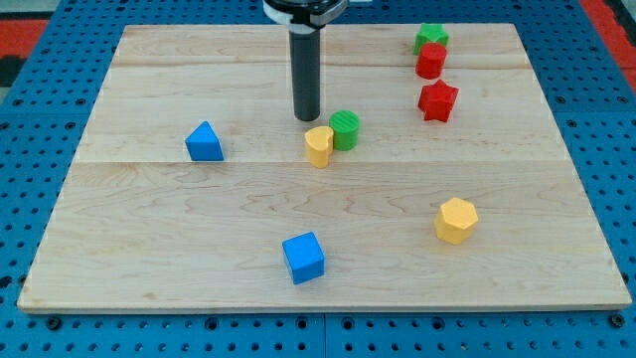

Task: Place green circle below red star

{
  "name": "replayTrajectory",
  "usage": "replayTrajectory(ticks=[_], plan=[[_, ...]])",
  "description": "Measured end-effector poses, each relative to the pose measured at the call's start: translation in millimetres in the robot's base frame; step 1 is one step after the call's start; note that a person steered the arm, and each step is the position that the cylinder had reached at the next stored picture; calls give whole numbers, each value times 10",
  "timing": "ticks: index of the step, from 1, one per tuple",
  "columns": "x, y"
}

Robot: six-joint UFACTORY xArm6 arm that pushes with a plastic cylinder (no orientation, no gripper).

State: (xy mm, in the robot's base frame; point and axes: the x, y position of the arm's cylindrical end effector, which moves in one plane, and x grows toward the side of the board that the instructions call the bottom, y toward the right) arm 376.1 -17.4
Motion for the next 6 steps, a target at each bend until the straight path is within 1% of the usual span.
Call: replayTrajectory(ticks=[1,2,3,4,5,6], plan=[[161,526],[161,971],[190,787],[340,550],[551,914],[566,1223]])
